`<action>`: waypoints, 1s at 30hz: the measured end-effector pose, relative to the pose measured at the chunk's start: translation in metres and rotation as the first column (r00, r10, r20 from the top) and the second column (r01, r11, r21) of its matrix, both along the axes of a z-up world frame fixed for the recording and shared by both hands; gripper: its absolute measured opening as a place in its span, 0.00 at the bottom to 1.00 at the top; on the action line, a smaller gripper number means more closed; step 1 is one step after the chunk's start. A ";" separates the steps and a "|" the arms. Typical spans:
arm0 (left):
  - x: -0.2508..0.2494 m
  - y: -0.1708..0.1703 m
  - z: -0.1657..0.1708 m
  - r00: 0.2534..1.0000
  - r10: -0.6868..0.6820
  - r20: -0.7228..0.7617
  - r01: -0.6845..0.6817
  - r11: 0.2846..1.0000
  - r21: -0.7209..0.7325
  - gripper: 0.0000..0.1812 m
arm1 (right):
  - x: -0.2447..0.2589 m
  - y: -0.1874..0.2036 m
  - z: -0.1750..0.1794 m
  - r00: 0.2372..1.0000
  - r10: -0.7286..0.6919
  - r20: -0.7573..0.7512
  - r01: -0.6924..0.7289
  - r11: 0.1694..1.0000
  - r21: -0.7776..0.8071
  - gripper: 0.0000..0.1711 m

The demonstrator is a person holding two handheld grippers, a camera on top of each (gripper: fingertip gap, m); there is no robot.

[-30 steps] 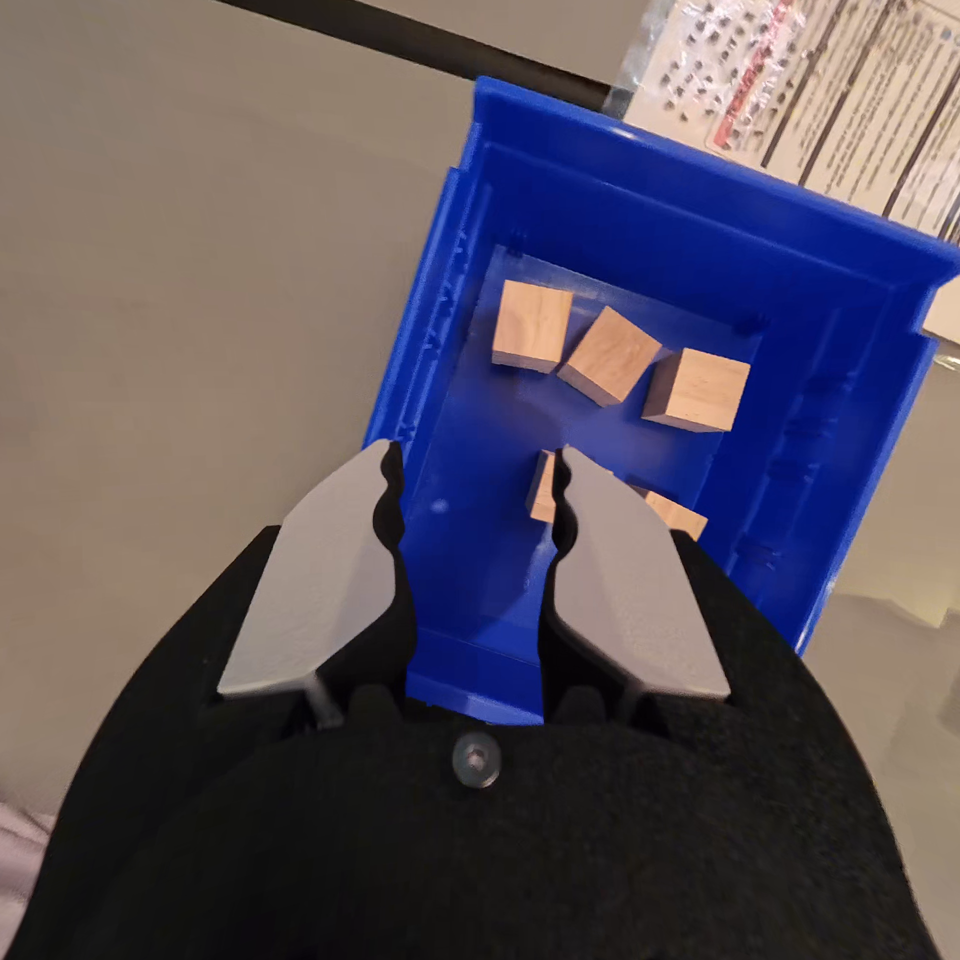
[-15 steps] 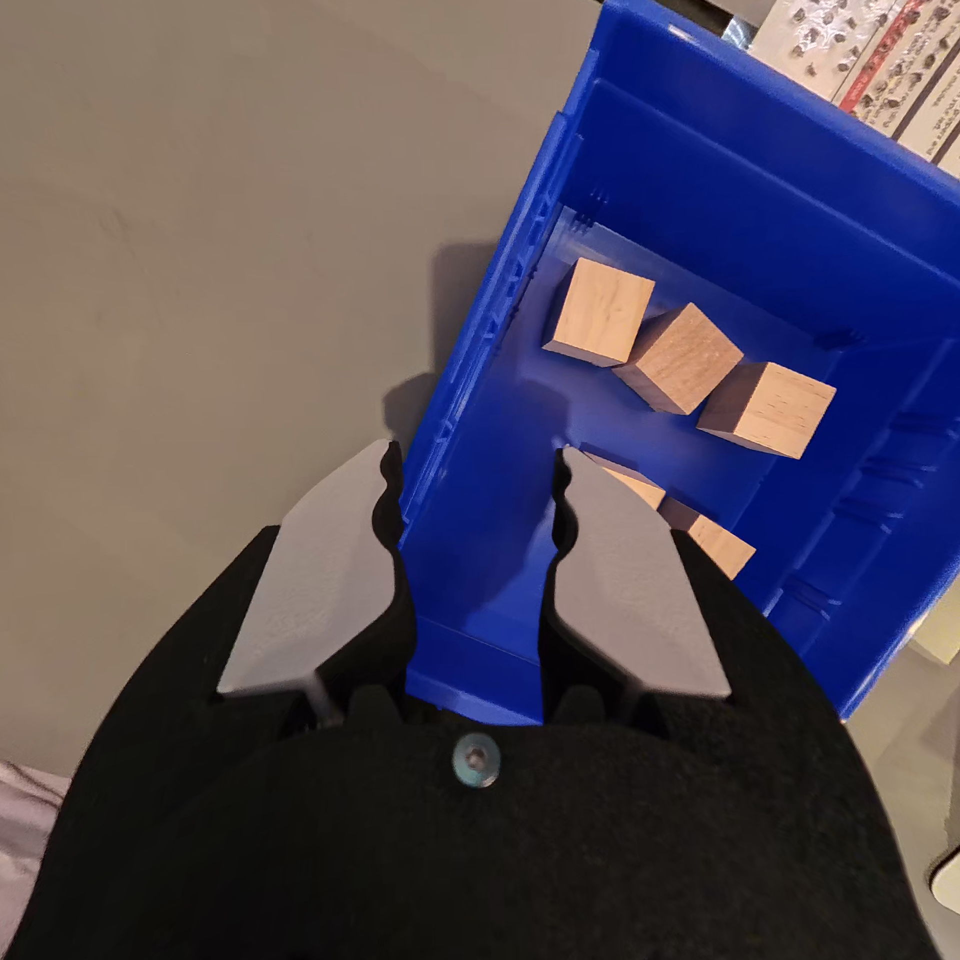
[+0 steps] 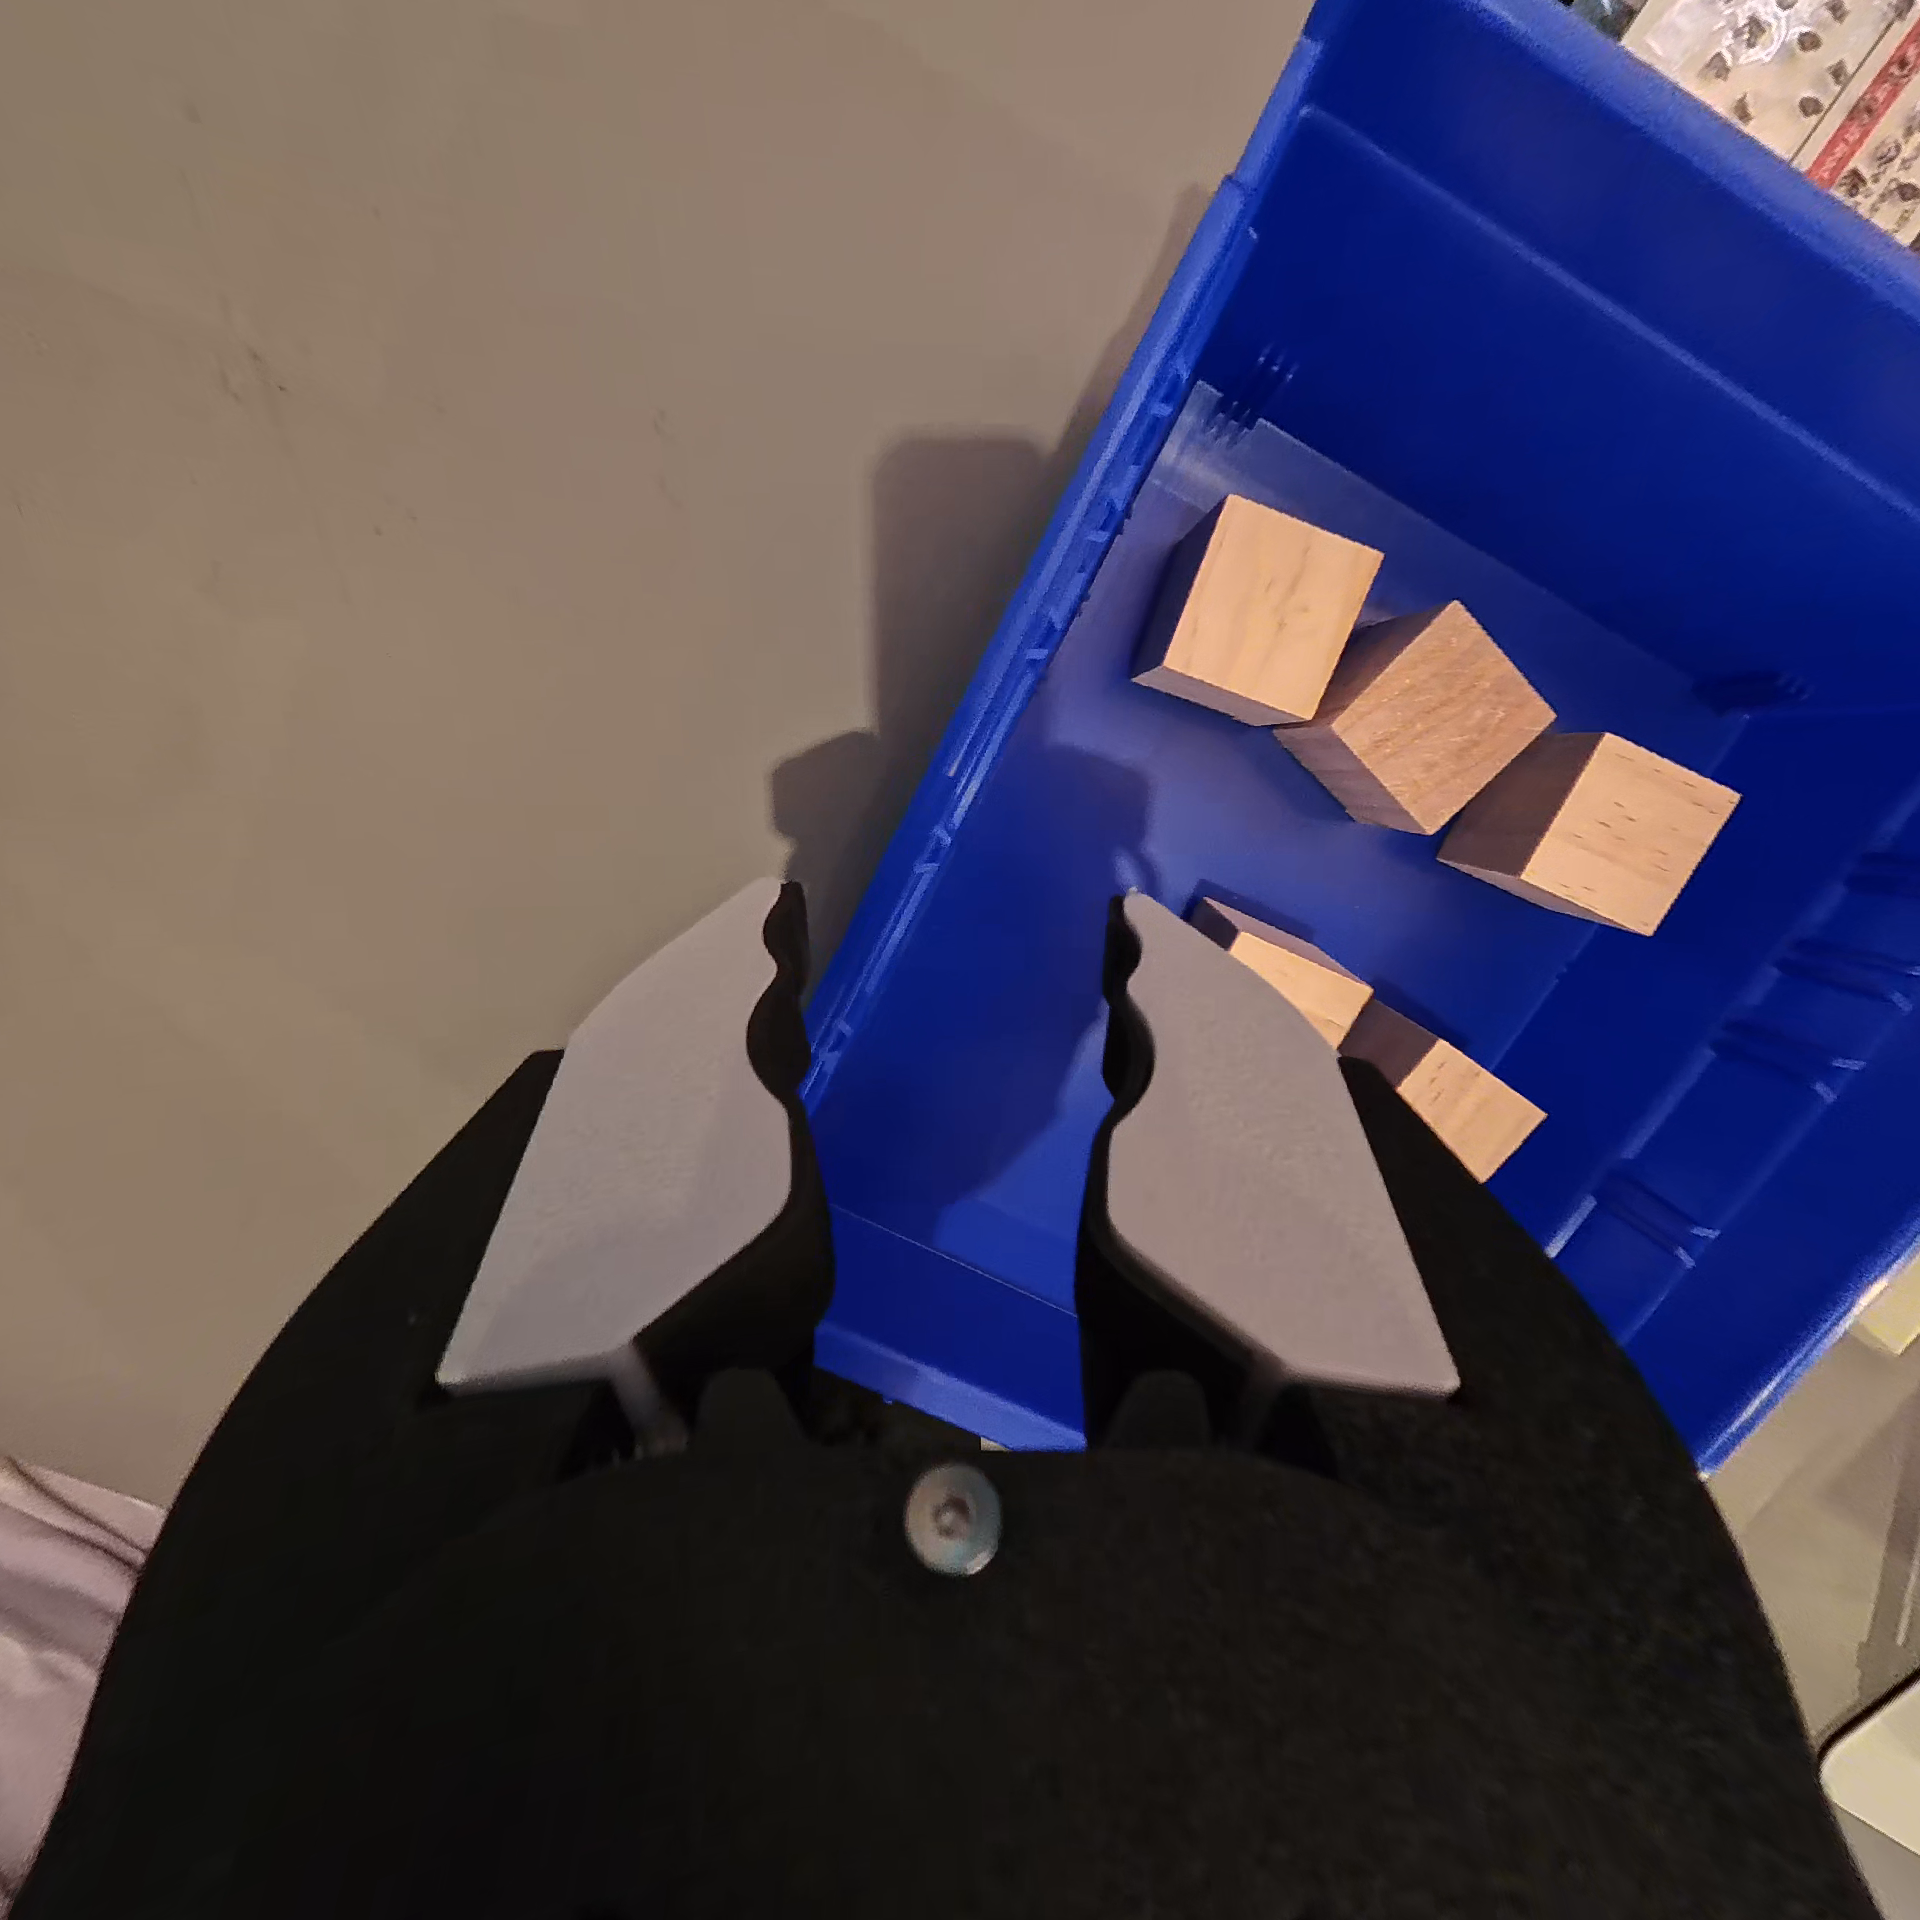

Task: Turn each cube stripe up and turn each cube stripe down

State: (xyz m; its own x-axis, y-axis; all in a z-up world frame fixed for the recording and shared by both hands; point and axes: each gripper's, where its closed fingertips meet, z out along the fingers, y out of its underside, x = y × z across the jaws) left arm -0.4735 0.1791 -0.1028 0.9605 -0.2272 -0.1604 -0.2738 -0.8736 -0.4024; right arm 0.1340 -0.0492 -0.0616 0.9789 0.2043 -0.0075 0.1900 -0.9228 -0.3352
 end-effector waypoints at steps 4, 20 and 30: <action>-0.002 -0.002 -0.006 1.000 0.025 0.004 -0.024 0.999 -0.039 0.32 | -0.001 -0.002 -0.003 1.000 0.011 0.015 -0.011 1.000 -0.020 0.32; 0.004 -0.012 -0.018 1.000 0.023 0.010 -0.022 0.992 -0.127 0.36 | -0.009 -0.002 -0.011 0.998 0.050 0.037 -0.048 0.997 -0.062 0.32; 0.009 -0.011 -0.030 1.000 0.002 0.009 0.000 0.986 -0.169 0.32 | -0.011 -0.004 -0.017 0.996 0.063 0.057 -0.058 0.994 -0.090 0.31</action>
State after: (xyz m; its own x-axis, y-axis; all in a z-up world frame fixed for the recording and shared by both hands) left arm -0.4641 0.1677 -0.1324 0.9621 -0.2492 -0.1107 -0.2696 -0.9296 -0.2514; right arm 0.1229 -0.0527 -0.0786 0.9640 0.2641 0.0295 0.2633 -0.9346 -0.2391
